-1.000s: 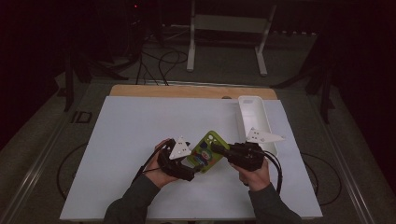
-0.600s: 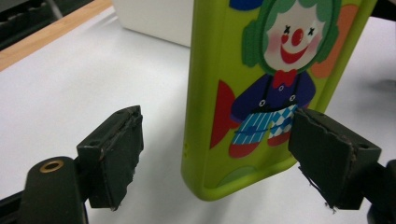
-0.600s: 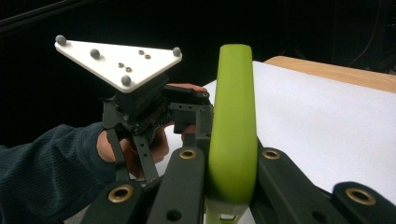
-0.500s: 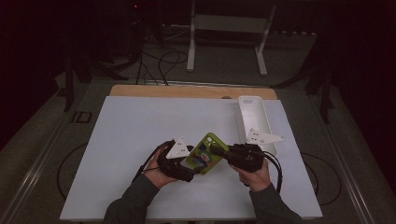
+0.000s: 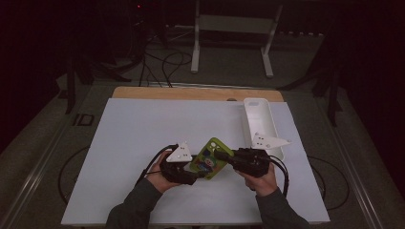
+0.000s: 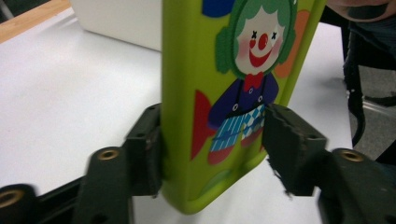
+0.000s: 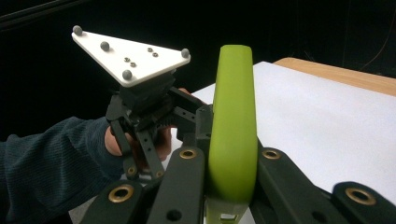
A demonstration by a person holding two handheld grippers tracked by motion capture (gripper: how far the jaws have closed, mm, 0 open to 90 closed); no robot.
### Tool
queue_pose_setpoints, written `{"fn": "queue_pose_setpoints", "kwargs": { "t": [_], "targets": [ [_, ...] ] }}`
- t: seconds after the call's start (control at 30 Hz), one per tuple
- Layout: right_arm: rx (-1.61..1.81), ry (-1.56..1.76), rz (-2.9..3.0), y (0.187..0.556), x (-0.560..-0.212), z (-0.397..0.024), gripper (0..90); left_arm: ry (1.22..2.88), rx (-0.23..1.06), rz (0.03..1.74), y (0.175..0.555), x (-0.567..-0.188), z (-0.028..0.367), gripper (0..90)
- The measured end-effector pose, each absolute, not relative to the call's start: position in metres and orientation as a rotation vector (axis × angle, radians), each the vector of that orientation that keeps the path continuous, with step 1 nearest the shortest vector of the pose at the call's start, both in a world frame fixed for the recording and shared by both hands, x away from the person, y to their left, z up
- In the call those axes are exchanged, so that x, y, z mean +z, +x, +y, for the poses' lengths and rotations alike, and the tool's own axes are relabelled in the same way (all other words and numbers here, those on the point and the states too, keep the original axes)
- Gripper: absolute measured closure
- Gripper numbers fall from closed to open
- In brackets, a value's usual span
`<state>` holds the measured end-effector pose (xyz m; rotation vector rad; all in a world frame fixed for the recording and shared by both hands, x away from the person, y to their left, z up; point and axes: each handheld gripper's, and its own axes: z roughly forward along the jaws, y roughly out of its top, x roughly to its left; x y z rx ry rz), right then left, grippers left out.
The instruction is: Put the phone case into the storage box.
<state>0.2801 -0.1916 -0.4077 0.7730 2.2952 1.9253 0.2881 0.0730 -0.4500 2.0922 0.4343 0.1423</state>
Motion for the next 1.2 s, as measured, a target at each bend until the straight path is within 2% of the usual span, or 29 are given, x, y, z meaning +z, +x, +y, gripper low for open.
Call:
{"fn": "queue_pose_setpoints", "kwargs": {
  "t": [0.37, 0.57, 0.77, 0.83, 0.87, 0.93, 1.2],
  "targets": [
    [1.945, 0.746, 2.296, 0.2817, -0.4069, -0.196, 84.9, 2.064, 0.082, 0.407, 0.2877, -0.4508, 0.0798, 68.2],
    [1.941, 0.736, 2.3, 0.2825, -0.4068, -0.1977, 74.0, 2.07, 0.071, 0.39, 0.2863, -0.4515, 0.0806, 77.0],
    [1.908, 0.761, 2.286, 0.2835, -0.4082, -0.1966, 65.1, 2.064, 0.09, 0.398, 0.2858, -0.4506, 0.0814, 77.3],
    [1.887, 0.796, 2.27, 0.2846, -0.4086, -0.1963, 46.6, 2.061, 0.105, 0.398, 0.285, -0.4494, 0.0821, 77.4],
    [1.871, 0.816, 2.274, 0.2855, -0.4091, -0.1961, 45.8, 2.062, 0.112, 0.399, 0.2845, -0.4491, 0.0821, 77.4],
    [1.851, 0.842, 2.273, 0.2862, -0.4104, -0.1954, 36.5, 2.068, 0.129, 0.408, 0.2845, -0.4493, 0.0821, 77.5],
    [1.798, 0.884, 2.253, 0.2858, -0.4108, -0.1923, 21.6, 2.057, 0.167, 0.441, 0.2852, -0.449, 0.0835, 77.5]
  ]
}}
